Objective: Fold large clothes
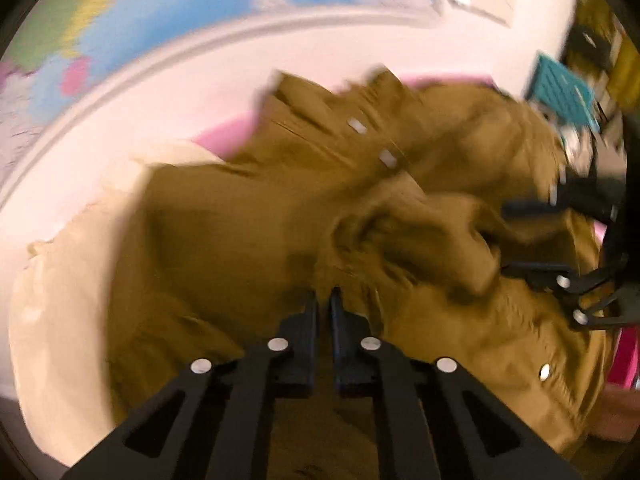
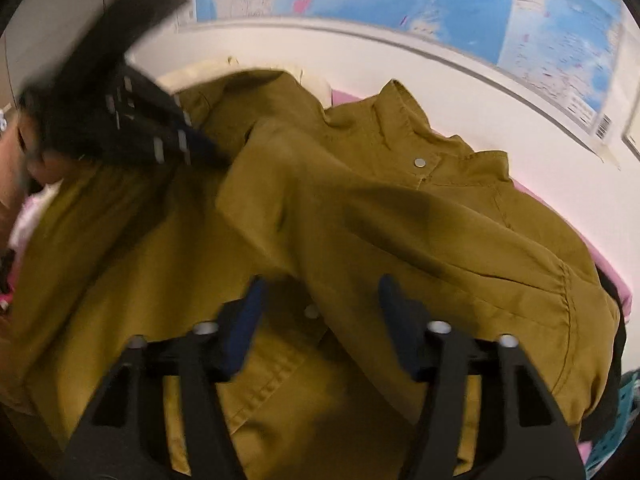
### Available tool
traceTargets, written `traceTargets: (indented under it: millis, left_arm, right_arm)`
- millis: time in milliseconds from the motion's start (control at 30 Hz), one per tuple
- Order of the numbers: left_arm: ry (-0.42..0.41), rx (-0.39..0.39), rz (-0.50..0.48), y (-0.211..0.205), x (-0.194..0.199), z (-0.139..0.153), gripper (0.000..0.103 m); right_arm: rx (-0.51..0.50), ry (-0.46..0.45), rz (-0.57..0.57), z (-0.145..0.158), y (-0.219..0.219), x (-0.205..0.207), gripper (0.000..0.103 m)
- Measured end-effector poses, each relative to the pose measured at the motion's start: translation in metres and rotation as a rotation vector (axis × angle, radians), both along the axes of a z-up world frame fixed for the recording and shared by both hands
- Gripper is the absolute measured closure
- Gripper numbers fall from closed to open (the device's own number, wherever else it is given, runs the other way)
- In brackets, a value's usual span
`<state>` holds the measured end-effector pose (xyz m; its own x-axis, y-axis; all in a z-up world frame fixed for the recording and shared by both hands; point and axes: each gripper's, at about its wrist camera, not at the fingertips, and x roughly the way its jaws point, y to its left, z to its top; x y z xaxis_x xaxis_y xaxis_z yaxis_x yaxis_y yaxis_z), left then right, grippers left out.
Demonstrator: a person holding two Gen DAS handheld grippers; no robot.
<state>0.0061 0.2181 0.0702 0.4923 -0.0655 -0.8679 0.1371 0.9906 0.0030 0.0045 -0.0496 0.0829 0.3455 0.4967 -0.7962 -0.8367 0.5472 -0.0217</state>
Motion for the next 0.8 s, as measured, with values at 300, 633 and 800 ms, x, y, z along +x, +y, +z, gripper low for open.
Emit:
traceTargets:
  millis: [300, 633, 800]
  left_arm:
    - [-0.033, 0.115, 0.098, 0.017, 0.011, 0.024, 0.082]
    - [-0.046, 0.098, -0.025, -0.012, -0.010, 0.005, 0.038]
    - [-0.017, 0.111, 0.061, -0.009, 0.004, -0.018, 0.045]
  right_arm:
    - [-0.089, 0.122, -0.035, -0.029, 0.001, 0.018, 0.065]
    - [0.133, 0.131, -0.038, 0.007, -0.021, 0.015, 0.049]
    - [0.096, 0.229, -0.125, -0.024, 0.011, 0.050, 0.054]
